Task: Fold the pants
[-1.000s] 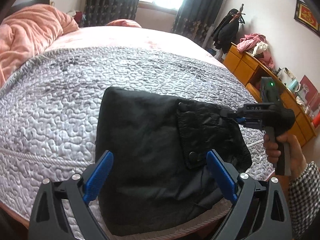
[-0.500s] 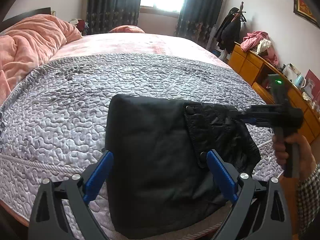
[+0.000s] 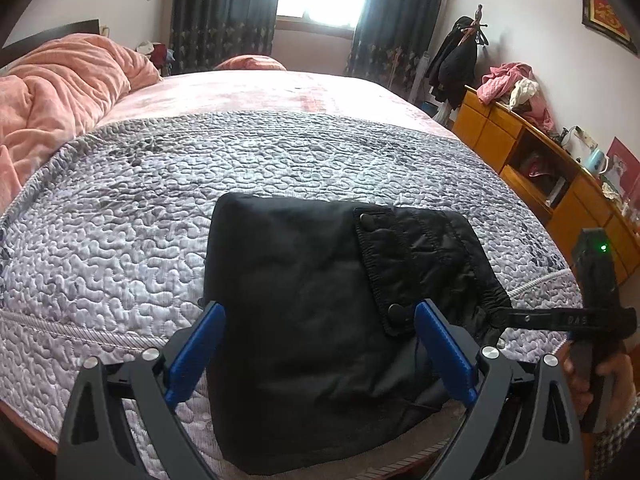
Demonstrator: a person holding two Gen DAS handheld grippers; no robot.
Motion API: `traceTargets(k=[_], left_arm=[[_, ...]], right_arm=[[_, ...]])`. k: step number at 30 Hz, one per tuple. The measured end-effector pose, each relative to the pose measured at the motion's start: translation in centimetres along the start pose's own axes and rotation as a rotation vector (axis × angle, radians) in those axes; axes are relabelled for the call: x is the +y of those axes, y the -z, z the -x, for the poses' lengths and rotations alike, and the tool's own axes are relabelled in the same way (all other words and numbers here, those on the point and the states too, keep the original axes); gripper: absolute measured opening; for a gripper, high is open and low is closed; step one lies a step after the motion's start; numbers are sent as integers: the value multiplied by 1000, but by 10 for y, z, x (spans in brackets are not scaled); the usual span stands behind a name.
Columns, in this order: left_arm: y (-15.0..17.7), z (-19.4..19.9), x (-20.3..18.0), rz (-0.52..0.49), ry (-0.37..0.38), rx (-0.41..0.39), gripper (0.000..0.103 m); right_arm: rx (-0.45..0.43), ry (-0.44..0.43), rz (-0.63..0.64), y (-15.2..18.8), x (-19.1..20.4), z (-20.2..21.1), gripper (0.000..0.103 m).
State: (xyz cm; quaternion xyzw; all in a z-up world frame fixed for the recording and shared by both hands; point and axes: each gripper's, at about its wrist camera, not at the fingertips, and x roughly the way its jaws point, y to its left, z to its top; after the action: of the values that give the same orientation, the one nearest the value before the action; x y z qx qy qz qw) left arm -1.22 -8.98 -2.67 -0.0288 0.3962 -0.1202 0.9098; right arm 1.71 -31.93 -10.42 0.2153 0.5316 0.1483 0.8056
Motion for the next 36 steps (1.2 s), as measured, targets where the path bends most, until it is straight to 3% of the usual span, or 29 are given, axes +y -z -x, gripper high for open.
traceTargets(k=[3,5,7,11,17,22,33,36], left_arm=[[0,-2,0,-4,-13,12,98],[2,-4,2,-2,-24,22,98],[5,-9,4,10,-31,38,98],[10,-16,8,34,-28,67,98],[17,-21,15,61,-28,104,98],[24,-28,24,90,-41,137,98],[39,-38,40,121,-68,189,99],[41,-36,45,131,-34,203,99]], right_arm=[[7,-55,-43,1,-3,-8,67],[5,-87,-64,-1,-3,-12,46],[9,-78,-75,-3,-2,-13,36],[13,-64,-42,0,7,-7,31],[1,-48,-4,11,17,13,30],[47,-18,-31,15,1,-10,31],[38,-28,-24,16,-4,-20,33],[11,-13,-9,15,-5,-5,60]])
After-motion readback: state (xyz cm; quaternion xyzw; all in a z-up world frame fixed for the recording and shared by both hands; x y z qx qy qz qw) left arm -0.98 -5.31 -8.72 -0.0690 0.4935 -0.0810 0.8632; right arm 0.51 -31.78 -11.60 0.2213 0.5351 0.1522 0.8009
